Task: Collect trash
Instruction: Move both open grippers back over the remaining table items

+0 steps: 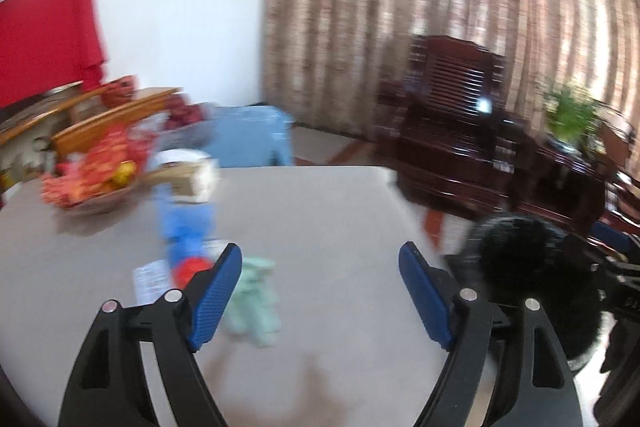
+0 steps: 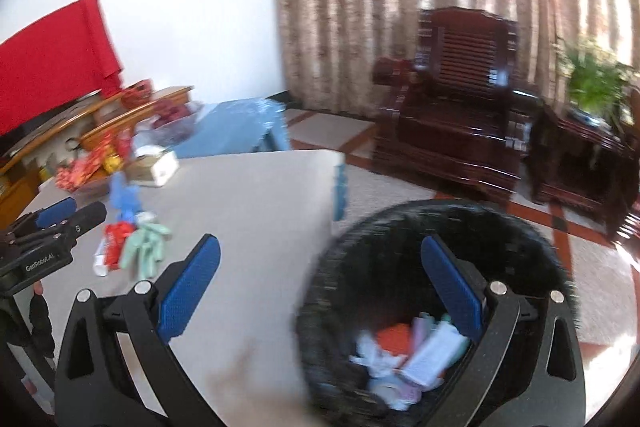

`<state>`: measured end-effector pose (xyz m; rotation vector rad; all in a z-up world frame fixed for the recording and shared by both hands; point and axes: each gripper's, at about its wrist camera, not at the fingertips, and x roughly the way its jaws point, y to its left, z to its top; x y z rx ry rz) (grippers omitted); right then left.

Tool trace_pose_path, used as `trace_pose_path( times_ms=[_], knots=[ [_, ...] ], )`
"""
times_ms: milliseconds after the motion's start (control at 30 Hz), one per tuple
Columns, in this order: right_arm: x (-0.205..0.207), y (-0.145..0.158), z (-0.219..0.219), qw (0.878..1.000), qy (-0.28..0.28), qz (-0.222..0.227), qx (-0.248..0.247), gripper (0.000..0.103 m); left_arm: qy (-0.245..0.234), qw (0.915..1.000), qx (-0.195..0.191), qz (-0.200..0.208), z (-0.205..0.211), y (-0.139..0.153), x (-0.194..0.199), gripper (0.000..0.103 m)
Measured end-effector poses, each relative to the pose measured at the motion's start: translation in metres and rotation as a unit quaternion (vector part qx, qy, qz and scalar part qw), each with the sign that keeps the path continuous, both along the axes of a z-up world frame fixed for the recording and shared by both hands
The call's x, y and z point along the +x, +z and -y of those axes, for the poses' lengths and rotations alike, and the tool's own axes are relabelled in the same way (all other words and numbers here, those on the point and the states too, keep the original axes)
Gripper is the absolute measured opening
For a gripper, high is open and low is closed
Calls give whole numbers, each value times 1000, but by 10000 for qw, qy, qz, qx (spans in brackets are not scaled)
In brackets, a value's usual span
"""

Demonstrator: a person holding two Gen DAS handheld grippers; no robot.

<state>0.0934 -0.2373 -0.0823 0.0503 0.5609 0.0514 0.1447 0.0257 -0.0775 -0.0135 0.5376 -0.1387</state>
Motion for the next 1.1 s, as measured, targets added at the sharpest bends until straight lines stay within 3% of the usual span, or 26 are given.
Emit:
trace_pose_path(
  times_ms=[200, 433, 867, 1033, 1100],
  knots=[
    [26, -5, -65, 9987, 497, 25, -128, 98, 889, 9958, 216, -52, -74, -18, -4, 79],
    [45, -17, -114, 9968, 773, 49, -204, 98, 1291, 9909, 257, -294, -123, -44, -5, 79],
    [69, -59, -147, 9945, 898, -423, -345, 98, 1432, 9849, 143, -960, -131, -97, 26, 77],
    [79, -66, -152, 9937, 931, -520, -344, 98, 1392, 9822, 126, -1253, -129, -113, 44, 60],
    [82, -68, -153, 9935, 945, -545, -338, 98, 1398, 9807, 93, -1367, -130, -119, 49, 58]
  ],
)
